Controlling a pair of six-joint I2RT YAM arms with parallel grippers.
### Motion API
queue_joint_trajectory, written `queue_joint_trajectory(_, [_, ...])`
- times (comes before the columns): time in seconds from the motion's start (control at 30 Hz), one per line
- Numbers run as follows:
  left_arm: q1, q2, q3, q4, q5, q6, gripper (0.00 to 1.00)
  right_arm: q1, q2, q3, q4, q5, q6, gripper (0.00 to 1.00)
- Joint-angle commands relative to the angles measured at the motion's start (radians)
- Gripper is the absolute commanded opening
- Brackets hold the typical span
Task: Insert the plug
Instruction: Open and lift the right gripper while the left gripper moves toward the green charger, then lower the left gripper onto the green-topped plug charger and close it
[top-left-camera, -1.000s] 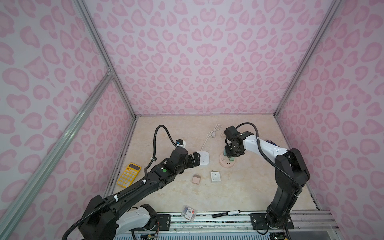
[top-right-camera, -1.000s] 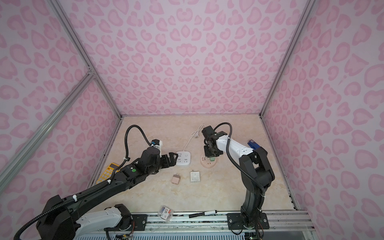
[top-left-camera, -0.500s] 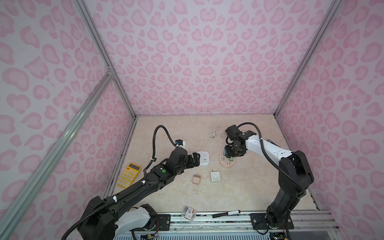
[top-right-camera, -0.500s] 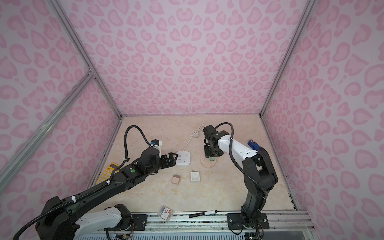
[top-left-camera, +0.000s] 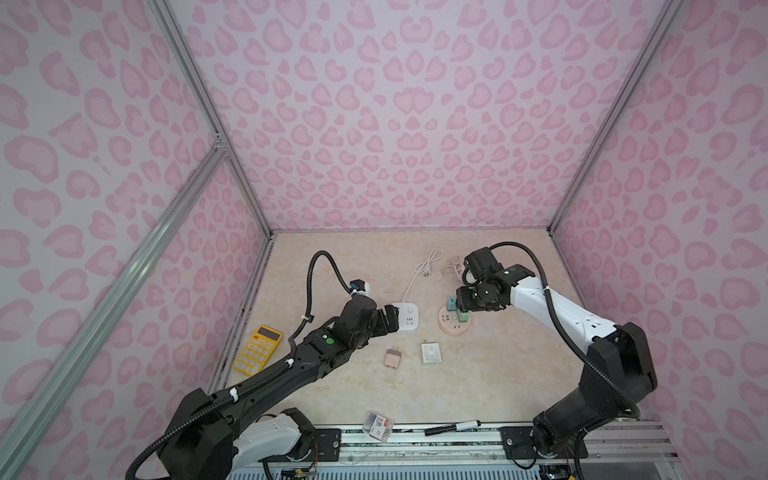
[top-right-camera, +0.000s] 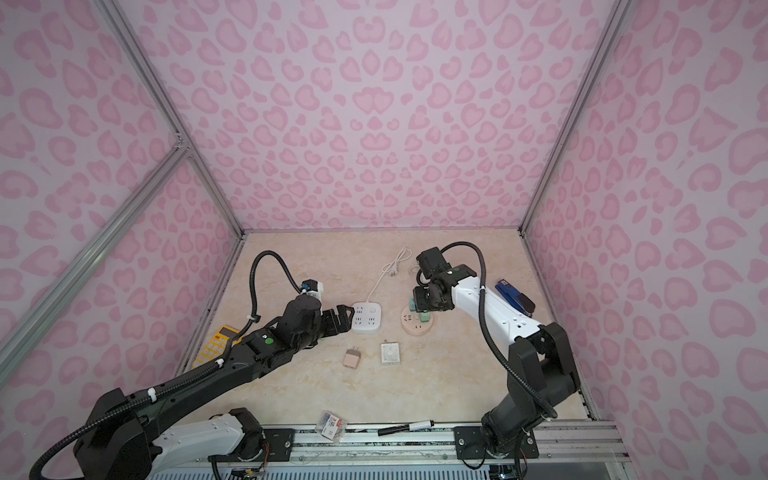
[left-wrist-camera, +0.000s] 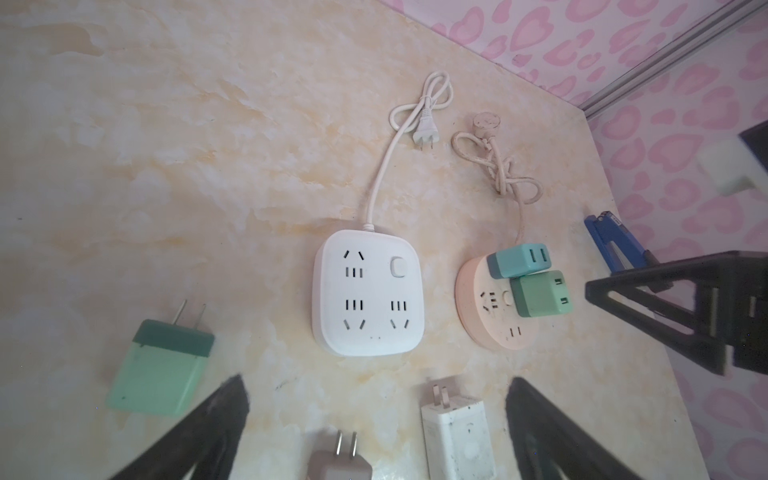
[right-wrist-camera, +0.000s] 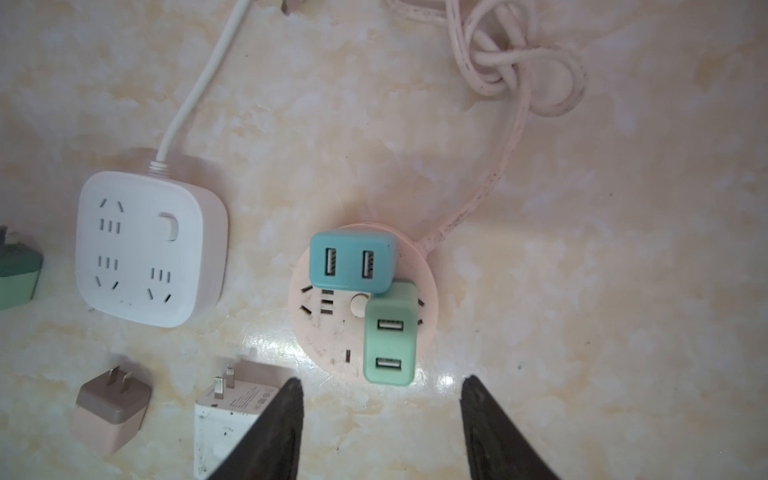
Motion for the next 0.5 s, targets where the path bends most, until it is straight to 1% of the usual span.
queue_joint_trajectory(0.0, [0.0,-0.008,-0.02,0.046,-0.06,-0.021,0.99,0.023,-0.063,-0.049,0.086,0.053,0.013,0.56])
queue_joint_trajectory(0.07, [0.0,-0.022,-0.031,0.05,-0.075,-0.028,1.0,0.032,-0.09,-0.058,0.081,0.04,0.031,0.56])
queue_joint_trajectory(0.13, [0.001,-0.02,-0.013,0.011,-0.073,-0.031,0.99,0.047,-0.1,-0.041,0.052,0.032,0.035,0.55])
queue_joint_trajectory(0.23, [0.002,0.009,0.033,-0.077,-0.062,-0.005,0.99,0.102,-0.12,-0.043,0.057,0.049,0.007,0.55])
queue_joint_trajectory(0.3, [0.003,0.017,0.041,-0.11,-0.077,0.005,0.99,0.139,-0.126,-0.056,0.074,0.065,0.018,0.53])
queue_joint_trajectory(0.37, [0.005,0.006,0.04,-0.134,-0.105,0.006,1.0,0.179,-0.124,-0.067,0.098,0.062,0.045,0.52])
queue_joint_trajectory(0.47, [0.014,-0.028,0.037,-0.158,-0.108,0.011,1.0,0.238,-0.098,-0.053,0.094,0.076,0.091,0.51])
